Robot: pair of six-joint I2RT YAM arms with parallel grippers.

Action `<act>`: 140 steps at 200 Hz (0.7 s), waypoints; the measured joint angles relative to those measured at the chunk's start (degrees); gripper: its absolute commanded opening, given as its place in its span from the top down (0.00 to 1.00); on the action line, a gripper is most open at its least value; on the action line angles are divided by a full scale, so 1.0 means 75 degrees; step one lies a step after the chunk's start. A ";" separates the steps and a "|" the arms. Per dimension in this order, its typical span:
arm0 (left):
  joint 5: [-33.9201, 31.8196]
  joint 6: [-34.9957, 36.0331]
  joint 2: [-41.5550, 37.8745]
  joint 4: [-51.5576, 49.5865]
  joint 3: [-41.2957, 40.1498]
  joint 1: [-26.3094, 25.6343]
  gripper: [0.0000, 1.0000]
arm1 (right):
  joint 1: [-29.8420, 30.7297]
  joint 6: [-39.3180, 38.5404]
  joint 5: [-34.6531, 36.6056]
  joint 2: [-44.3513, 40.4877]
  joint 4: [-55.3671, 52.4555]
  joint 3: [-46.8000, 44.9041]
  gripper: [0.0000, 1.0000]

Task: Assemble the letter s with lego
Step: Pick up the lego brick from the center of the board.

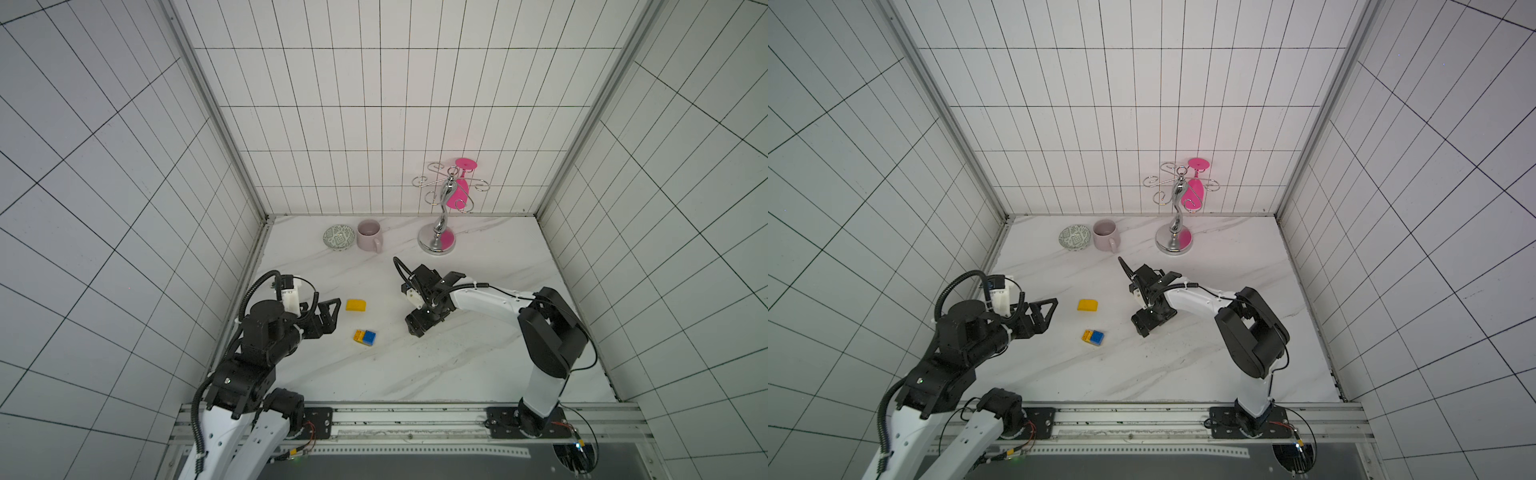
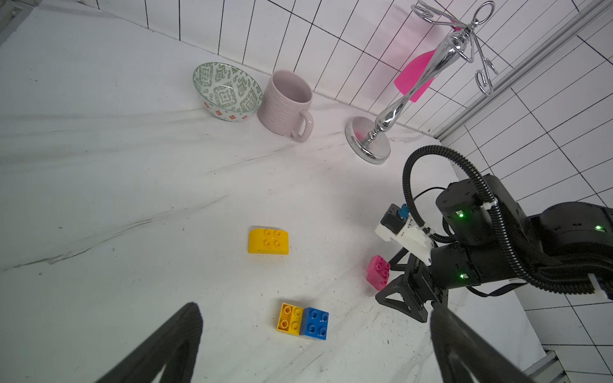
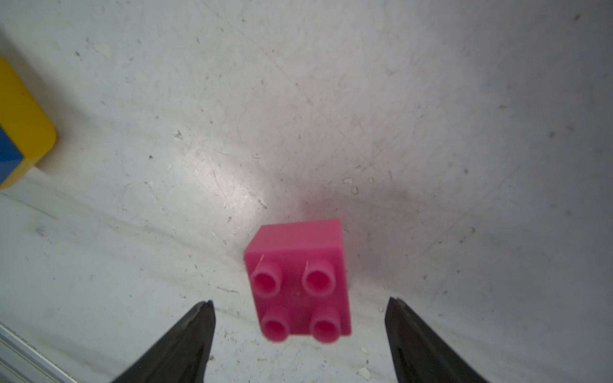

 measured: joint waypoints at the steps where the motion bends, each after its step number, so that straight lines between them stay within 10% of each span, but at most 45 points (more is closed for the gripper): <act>1: -0.0003 0.0000 0.0000 0.0000 0.0000 0.0000 0.01 | 0.0000 0.0000 0.0000 0.0006 0.0003 0.0003 0.19; 140: -0.0137 0.0000 0.0000 0.0000 0.0000 0.0000 0.01 | 0.0003 -0.0213 0.0388 0.0513 0.0108 0.0431 0.56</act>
